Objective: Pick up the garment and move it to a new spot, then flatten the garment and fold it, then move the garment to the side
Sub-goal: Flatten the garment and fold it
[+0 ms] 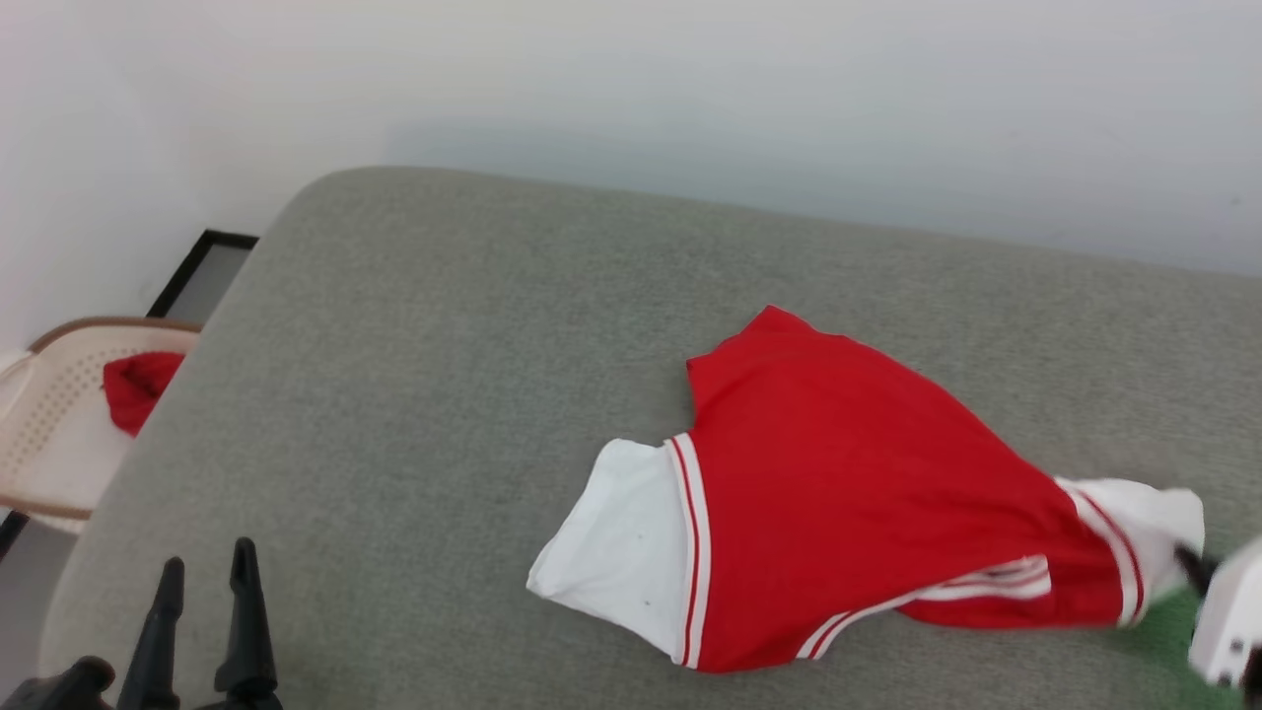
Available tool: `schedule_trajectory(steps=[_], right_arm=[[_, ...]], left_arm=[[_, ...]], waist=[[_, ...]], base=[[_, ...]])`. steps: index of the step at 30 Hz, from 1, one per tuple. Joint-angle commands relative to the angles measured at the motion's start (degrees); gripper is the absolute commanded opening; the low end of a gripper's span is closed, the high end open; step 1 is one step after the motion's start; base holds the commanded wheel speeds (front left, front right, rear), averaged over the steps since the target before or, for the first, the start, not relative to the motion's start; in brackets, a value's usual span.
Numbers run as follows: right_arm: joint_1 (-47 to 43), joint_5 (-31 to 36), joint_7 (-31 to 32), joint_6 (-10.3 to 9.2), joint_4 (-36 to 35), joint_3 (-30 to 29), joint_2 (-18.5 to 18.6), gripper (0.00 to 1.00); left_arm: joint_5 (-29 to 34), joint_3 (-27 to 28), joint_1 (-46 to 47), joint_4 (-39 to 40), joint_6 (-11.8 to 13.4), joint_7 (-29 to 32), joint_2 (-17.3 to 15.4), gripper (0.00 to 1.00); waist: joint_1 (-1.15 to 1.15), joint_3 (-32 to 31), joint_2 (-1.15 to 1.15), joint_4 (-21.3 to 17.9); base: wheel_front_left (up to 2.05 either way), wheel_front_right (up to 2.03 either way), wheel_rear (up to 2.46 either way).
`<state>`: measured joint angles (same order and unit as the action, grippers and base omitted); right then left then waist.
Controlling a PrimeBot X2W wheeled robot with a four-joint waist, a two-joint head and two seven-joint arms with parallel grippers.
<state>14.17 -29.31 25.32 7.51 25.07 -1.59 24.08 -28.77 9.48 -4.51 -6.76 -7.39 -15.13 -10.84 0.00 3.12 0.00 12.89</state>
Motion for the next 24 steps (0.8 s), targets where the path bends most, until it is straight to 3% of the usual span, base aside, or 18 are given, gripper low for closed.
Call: schedule_trajectory(steps=[1,9,10,11,12,13,24], right_arm=[[-2.11,1.02,-0.24,-0.04,0.44,-1.48,-1.22,0.00],[-6.02,3.05,0.29,-0.04,-0.29,-4.20,-5.86,0.00],[-5.84,3.30,0.30,-0.04,-0.67,-3.88,-6.19,0.13],[-5.57,3.33,0.50,-0.04,-1.15,-3.48,-6.40,0.35],[-5.32,3.44,0.60,-0.03,-1.77,-3.13,-6.40,0.83],[-5.03,3.46,0.78,-0.04,-2.28,-2.95,-6.53,1.00],[-4.77,4.08,2.15,-0.03,-11.03,-1.33,-7.36,1.00]], left_arm=[[-0.37,-0.09,-0.56,-0.05,-0.12,0.01,-0.28,1.00],[-0.79,-0.87,-1.00,-0.61,-0.13,0.01,-1.49,1.00],[-0.78,-1.08,-1.02,-0.67,-0.13,0.01,-1.76,1.00],[-0.85,-1.21,-1.10,-0.77,-0.13,0.01,-1.97,1.00],[-0.99,-1.22,-1.12,-0.86,-0.13,0.01,-2.07,1.00],[-1.09,-1.17,-1.10,-0.85,-0.13,0.01,-2.21,1.00],[-3.45,-3.31,-0.75,0.48,-0.13,2.07,-5.86,1.00]], waist=[[0.00,-0.62,0.00,-0.92],[0.00,-0.89,0.00,-3.23],[0.00,-0.99,0.00,-3.58],[0.00,-1.08,0.00,-3.96],[0.00,-1.14,0.00,-4.29],[0.00,-1.23,0.00,-4.67],[0.00,-1.86,0.00,-9.15]], base=[[0.00,0.00,0.00],[0.00,0.00,0.00],[0.00,0.00,0.00],[0.00,0.00,0.00],[0.00,0.00,0.00],[0.00,0.00,0.00],[0.00,0.00,0.00]])
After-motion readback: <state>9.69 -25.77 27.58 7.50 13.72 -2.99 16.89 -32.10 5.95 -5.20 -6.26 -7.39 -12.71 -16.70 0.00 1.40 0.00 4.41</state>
